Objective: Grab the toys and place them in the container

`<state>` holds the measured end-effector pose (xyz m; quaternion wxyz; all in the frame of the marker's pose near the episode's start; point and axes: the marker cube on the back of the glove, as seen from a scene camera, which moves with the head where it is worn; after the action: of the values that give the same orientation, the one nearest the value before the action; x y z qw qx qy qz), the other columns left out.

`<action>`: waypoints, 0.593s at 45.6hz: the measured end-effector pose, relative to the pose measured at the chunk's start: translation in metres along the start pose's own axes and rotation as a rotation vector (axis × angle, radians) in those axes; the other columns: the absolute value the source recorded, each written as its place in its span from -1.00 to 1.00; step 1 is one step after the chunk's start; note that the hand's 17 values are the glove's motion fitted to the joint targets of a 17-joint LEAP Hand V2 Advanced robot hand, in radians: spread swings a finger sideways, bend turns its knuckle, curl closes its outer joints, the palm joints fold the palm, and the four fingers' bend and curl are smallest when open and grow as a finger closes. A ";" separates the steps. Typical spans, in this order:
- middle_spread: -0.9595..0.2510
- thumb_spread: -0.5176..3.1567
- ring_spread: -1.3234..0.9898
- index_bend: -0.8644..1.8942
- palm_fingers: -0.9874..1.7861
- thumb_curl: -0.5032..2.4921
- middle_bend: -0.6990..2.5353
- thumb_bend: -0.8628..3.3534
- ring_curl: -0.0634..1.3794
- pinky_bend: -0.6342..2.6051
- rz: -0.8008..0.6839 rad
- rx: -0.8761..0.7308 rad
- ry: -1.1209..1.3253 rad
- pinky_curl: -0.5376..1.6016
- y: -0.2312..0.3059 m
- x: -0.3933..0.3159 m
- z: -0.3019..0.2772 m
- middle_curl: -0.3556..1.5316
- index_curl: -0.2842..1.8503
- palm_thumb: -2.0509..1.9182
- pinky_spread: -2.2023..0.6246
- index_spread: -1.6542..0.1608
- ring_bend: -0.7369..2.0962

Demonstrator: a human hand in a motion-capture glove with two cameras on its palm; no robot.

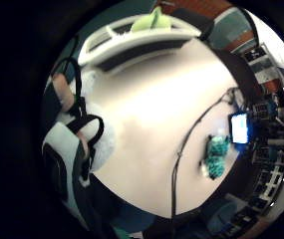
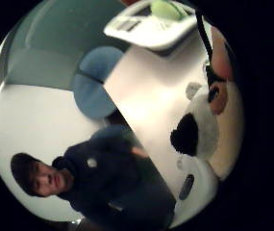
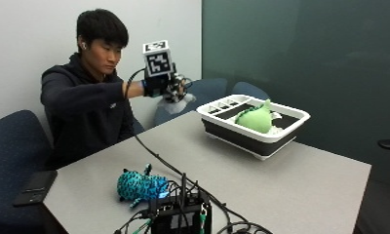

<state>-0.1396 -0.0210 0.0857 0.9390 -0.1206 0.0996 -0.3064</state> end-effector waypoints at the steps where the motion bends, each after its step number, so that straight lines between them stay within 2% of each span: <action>1: 0.12 -0.45 -0.18 -0.05 0.47 -0.07 -0.20 -0.51 -0.16 -0.02 -0.002 0.033 -0.004 -0.12 -0.008 -0.004 -0.009 0.01 -0.25 0.48 0.26 0.40 0.09; 9: 0.09 -0.53 -0.20 -0.03 0.44 -0.03 -0.17 -0.51 -0.12 0.00 0.044 0.250 -0.075 -0.10 -0.086 -0.034 -0.059 0.09 -0.16 0.48 0.25 0.37 0.12; 15: 0.08 -0.57 -0.20 -0.02 0.41 -0.01 -0.15 -0.51 -0.09 0.02 0.077 0.381 -0.151 -0.08 -0.164 -0.050 -0.055 0.16 -0.08 0.47 0.25 0.35 0.14; 19: 0.06 -0.58 -0.20 -0.05 0.36 0.00 -0.17 -0.52 -0.06 0.04 0.109 0.414 -0.203 -0.07 -0.203 -0.052 -0.040 0.18 -0.04 0.46 0.25 0.35 0.15; 23: 0.05 -0.56 -0.17 -0.17 0.19 0.00 -0.24 -0.53 -0.05 0.10 0.157 0.334 -0.243 -0.04 -0.233 -0.054 -0.014 0.17 -0.03 0.45 0.25 0.38 0.15; 26: 0.09 -0.47 -0.16 -0.28 0.05 -0.01 -0.31 -0.53 -0.06 0.15 0.194 0.228 -0.257 -0.03 -0.245 -0.049 0.004 0.14 -0.06 0.43 0.27 0.41 0.15; 27: 0.17 -0.42 -0.12 -0.28 -0.27 -0.03 -0.40 -0.56 -0.11 0.13 0.202 0.202 -0.257 -0.04 -0.247 -0.047 0.008 0.09 -0.08 0.39 0.31 0.42 0.05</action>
<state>-0.3112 -0.1850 0.1695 0.9773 -0.0531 -0.0410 -0.2012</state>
